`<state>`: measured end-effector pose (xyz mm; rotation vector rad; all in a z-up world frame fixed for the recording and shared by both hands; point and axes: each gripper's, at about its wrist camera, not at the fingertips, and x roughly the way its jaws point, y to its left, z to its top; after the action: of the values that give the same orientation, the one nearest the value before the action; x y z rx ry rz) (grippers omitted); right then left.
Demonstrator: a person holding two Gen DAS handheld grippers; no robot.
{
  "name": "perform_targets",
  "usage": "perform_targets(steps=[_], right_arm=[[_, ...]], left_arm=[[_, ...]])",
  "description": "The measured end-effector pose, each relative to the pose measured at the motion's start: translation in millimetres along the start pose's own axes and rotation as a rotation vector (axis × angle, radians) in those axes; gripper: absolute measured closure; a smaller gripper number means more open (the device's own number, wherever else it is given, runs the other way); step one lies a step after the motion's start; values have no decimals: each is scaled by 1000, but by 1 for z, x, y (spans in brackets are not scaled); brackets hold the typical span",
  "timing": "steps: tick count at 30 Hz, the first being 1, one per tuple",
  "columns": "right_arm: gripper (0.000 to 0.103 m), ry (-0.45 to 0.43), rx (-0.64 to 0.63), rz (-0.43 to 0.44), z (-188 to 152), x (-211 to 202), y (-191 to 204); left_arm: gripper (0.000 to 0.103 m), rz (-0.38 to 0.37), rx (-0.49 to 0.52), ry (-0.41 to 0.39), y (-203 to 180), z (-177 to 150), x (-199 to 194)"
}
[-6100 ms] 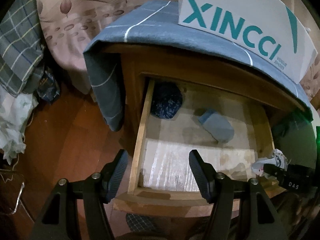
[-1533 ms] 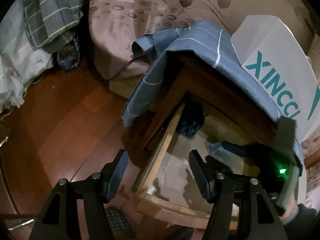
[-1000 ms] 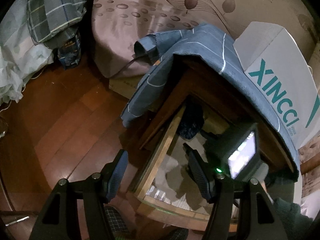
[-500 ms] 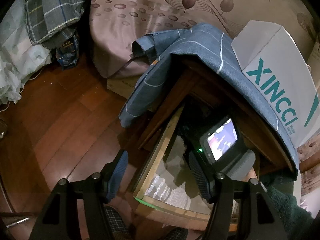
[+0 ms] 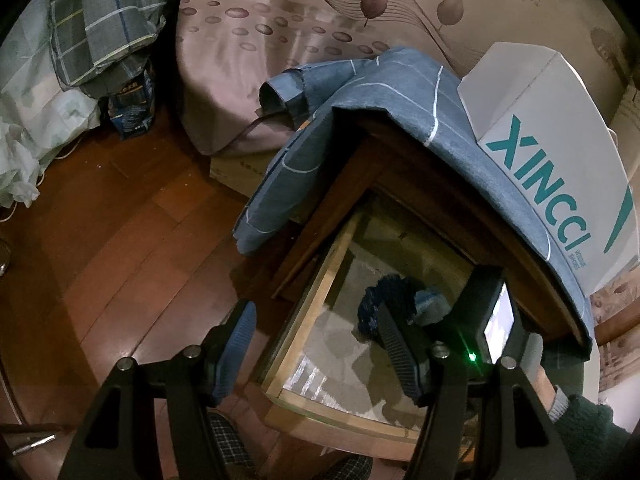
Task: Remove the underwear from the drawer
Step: 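Grasp the dark blue lace underwear with the right tool and lift it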
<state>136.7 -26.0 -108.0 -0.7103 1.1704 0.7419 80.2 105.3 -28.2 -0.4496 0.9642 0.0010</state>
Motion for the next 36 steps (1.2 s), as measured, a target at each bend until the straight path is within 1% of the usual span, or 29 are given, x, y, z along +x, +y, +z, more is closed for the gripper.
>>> perform_targets(steps=[1,3,4,5,6,7,8,9,11,18,22,23,24,28,31,33,34,36], right_arm=[[88,4,4,11,-2,-2,0],[83,-8,15,6,-7,-6,-1],[82,-20,21,3,-9,-7,-1],[78,-27,24,0,-9,-7,2],[68,-37,30,-13,-11,-10,0],[64,-49,33,-25,-11,-11,0],[57,-59,31,-37,-9,-12,1],[52,-68,27,-60,-9,-12,2],[47,-73,15,-76,-5,-11,1],[37,-64,49,-53,5,4,-11],[34,-47,59,-32,6,13,-16],[29,-38,63,-24,6,16,-16],[28,-33,61,-23,6,19,-15],[28,-28,82,2,5,24,-13],[36,-23,92,18,2,24,-12],[50,-15,89,27,2,23,-9],[54,-10,86,28,2,22,-7],[64,5,72,17,2,21,-3]], left_arm=[[38,0,0,0,0,0,0],[38,-1,-1,2,0,0,0],[38,-2,-2,3,0,0,0],[38,-3,-2,2,0,0,0],[38,-3,-3,1,0,0,0],[38,-3,-2,2,0,0,0],[38,-5,-2,2,0,0,0],[38,-4,-2,3,0,0,0],[38,-6,0,5,0,0,0],[38,-8,0,7,-2,1,1],[38,-10,0,9,-3,2,2],[38,-10,1,10,-3,2,2],[38,-10,1,10,-2,2,2],[38,-9,0,8,-2,2,2],[38,-9,-1,9,-2,2,2],[38,-10,-3,8,-3,2,3],[38,-11,-1,9,-2,2,2],[38,-10,3,7,-3,2,3]])
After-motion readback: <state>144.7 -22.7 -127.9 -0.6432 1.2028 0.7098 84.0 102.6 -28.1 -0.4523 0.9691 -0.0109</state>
